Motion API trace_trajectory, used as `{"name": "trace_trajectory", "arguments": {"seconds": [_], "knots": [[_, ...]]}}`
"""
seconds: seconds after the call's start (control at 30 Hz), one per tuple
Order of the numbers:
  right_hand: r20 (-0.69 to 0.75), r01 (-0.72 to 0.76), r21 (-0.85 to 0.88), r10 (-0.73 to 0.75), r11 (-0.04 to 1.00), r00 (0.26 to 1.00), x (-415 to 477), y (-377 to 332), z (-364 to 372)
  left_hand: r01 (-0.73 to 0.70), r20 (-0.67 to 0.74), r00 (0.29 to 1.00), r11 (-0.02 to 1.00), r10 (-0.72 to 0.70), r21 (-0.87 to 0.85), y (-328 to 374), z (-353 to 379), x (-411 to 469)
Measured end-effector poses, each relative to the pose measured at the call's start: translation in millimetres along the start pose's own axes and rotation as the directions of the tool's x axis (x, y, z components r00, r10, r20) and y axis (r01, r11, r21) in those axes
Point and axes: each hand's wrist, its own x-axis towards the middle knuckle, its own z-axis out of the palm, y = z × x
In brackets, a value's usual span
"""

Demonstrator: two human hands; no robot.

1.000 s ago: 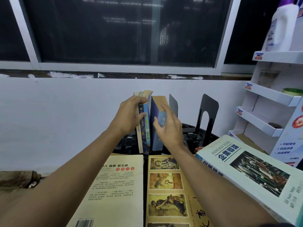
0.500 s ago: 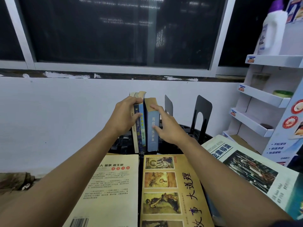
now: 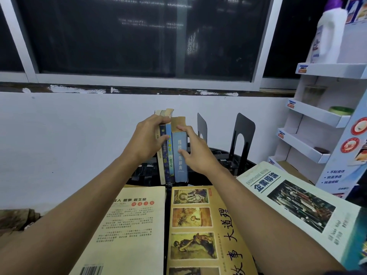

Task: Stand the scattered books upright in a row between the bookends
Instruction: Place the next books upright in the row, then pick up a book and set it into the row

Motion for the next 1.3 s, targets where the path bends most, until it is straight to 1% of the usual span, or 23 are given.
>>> {"name": "trace_trajectory", "arguments": {"seconds": [0.27,0.37,0.5,0.57,0.67,0.73,0.8,0.87,0.97,1.07,1.17,1.23,1.3], "knots": [[0.065,-0.007,-0.049,0.010,0.999,0.998,-1,-2,-3,0.025,0.017,1.000,0.999,-0.025,0.023,0,-1,-2],[0.114,0.003,-0.063,0.004,0.998,0.993,-6,-7,-10,0.021,0.050,0.999,0.999,-0.023,0.035,2,-3,-3],[0.137,-0.008,-0.051,0.015,0.999,0.990,-17,-18,-26,0.040,0.090,0.995,0.998,-0.044,0.045,6,-7,-5],[0.149,0.010,-0.061,-0.001,0.998,0.989,-24,-22,-35,0.028,0.069,0.997,0.998,-0.032,0.056,12,-8,-9],[0.161,0.030,-0.102,-0.014,0.994,0.987,-39,-25,-55,-0.035,-0.016,0.999,0.999,0.036,0.030,33,-8,-19],[0.171,0.027,-0.151,-0.001,0.988,0.985,-54,-24,-74,-0.073,-0.021,0.997,0.997,0.073,-0.003,51,-5,-29],[0.181,0.026,-0.210,0.013,0.977,0.983,-72,-22,-96,-0.075,0.038,0.996,0.997,0.076,-0.029,68,0,-40],[0.187,0.012,-0.283,0.043,0.959,0.981,-89,-16,-119,-0.051,0.127,0.990,0.997,0.058,-0.056,83,8,-52],[0.195,-0.041,-0.392,0.126,0.919,0.973,-115,0,-151,-0.015,0.263,0.964,0.997,0.035,-0.074,106,23,-72],[0.171,-0.117,-0.454,0.215,0.884,0.962,-142,17,-178,0.048,0.384,0.923,0.996,-0.018,-0.069,122,40,-88],[0.128,-0.220,-0.501,0.324,0.837,0.937,-166,35,-200,0.117,0.498,0.865,0.990,-0.065,-0.073,133,54,-100],[0.096,-0.265,-0.545,0.373,0.795,0.923,-178,46,-210,0.118,0.544,0.835,0.992,-0.077,-0.041,141,62,-107],[0.096,-0.281,-0.586,0.410,0.760,0.907,-186,54,-217,0.118,0.584,0.806,0.993,-0.093,-0.004,150,70,-113]]}}
